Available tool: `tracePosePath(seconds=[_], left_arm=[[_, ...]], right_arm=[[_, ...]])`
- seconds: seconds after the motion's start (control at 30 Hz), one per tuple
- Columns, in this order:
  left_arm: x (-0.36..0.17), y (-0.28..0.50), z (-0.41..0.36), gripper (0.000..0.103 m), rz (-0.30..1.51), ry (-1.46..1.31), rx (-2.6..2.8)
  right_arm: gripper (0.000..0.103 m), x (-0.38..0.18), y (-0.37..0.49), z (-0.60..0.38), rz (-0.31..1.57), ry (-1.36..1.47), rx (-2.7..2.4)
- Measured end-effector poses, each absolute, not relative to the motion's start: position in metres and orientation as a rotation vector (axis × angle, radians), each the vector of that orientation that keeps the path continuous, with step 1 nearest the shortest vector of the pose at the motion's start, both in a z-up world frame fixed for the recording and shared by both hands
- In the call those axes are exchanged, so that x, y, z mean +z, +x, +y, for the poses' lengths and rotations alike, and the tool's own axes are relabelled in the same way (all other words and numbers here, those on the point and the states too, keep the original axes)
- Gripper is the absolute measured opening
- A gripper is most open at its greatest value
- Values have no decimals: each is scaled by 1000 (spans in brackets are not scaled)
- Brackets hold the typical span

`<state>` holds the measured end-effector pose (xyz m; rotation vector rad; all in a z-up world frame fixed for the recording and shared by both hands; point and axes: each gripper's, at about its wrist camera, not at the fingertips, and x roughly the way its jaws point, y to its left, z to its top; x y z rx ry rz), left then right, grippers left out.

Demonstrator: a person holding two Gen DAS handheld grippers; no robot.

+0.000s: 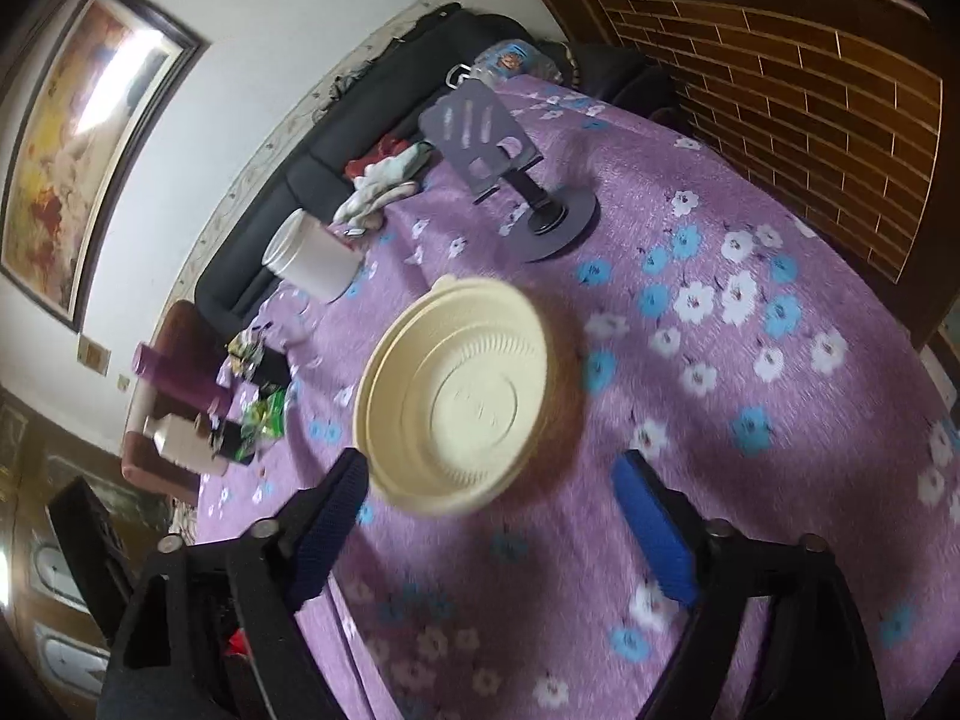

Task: Organize plates and bowls
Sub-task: 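Move both grippers to the second beige bowl's rim and close, then lift the second beige bowl with both grippers and carry it toward the stack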

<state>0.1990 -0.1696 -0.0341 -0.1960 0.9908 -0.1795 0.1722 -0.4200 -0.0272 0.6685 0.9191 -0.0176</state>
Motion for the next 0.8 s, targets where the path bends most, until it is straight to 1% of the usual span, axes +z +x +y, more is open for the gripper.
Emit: tracePosePath(seconds=[0.03, 0.13, 0.27, 0.3, 0.33, 0.37, 0.4, 0.47, 0.5, 0.53, 0.57, 0.6, 0.63, 0.8], left_arm=[[-37, 204, -172, 83, 995, -205, -177], [-45, 212, -180, 83, 1014, -202, -174], [-53, 221, -189, 83, 1023, -196, -171], [-55, 223, -192, 83, 1026, -193, -168], [-59, 225, -193, 83, 1028, -189, -167], [-60, 226, -193, 80, 1028, -186, -164], [-61, 226, -195, 75, 1023, -174, -156], [-65, 229, -198, 41, 1033, -135, -149], [-66, 230, -200, 33, 1040, -124, -156], [-67, 230, -203, 27, 1048, -108, -177], [-66, 228, -206, 19, 1047, -94, -190], [-65, 225, -208, 16, 1045, -79, -198], [-63, 221, -209, 13, 1044, -62, -192], [-55, 204, -202, 13, 1029, -56, -200]], right_arm=[[69, -30, 178, -422, 927, 677, -18], [59, -44, 193, -427, 961, 710, -31], [55, -56, 202, -429, 974, 720, -50], [52, -59, 204, -429, 978, 728, -49], [46, -62, 205, -430, 982, 733, -49], [43, -63, 205, -429, 984, 732, -52], [39, -63, 206, -429, 983, 728, -57], [32, -66, 208, -429, 987, 725, -62], [22, -68, 209, -429, 993, 728, -65], [15, -70, 209, -430, 998, 741, -59], [12, -70, 208, -430, 997, 750, -50], [9, -69, 205, -429, 992, 749, -41], [9, -67, 202, -426, 991, 739, -35], [9, -59, 182, -417, 966, 735, -25]])
